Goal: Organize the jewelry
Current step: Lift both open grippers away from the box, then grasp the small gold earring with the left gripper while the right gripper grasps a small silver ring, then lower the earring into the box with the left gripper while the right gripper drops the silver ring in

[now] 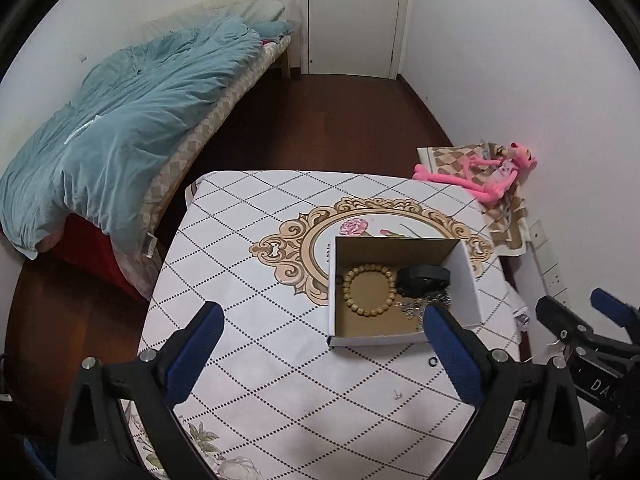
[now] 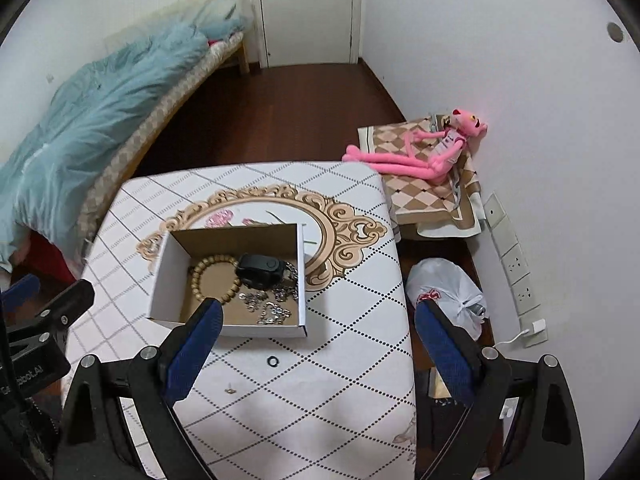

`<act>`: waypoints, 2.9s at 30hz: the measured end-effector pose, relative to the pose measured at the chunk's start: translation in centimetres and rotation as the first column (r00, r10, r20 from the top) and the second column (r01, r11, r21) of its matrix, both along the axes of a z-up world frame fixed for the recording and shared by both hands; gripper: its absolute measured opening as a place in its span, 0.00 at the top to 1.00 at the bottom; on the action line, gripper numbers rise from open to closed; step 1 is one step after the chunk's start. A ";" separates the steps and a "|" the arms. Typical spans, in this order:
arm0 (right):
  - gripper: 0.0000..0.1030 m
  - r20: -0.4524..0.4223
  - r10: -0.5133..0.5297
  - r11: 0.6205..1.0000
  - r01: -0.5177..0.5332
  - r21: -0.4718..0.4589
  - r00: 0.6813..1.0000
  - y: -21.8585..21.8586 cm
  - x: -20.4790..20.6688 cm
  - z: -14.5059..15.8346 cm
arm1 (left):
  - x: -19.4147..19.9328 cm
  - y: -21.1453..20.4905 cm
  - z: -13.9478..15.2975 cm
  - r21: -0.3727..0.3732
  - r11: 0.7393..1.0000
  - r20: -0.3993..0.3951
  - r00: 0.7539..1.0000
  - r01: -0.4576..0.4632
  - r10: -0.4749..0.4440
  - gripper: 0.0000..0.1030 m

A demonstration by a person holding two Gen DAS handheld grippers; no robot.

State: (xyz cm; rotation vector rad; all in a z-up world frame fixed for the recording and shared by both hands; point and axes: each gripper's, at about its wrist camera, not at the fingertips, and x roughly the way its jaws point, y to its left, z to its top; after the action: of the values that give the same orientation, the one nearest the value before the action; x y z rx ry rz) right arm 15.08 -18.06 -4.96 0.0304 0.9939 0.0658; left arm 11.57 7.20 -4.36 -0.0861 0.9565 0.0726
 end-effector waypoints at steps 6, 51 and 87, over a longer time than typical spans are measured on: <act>0.05 -0.109 0.016 1.000 -0.013 0.025 0.994 0.4 -0.9 -4.6 | -1.0 0.1 -4.0 0.035 0.999 -0.073 0.997 -0.039 0.041 0.01; 0.88 -0.132 -0.078 0.995 0.085 0.046 0.988 -4.1 -4.2 -16.9 | -2.7 -8.2 -16.4 -0.051 0.989 -0.235 0.961 0.141 -0.149 0.30; 0.88 -0.037 -0.031 0.977 0.038 0.209 0.999 -2.6 -1.9 -10.3 | 1.2 -4.3 -8.3 -0.185 0.965 -0.085 0.975 0.185 -0.204 0.95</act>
State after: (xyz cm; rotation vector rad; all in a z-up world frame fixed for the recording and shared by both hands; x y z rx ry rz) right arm 13.20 -20.68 -15.21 0.2427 1.0162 0.1389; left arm 12.75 2.94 -12.61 -0.1521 1.0699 -0.1916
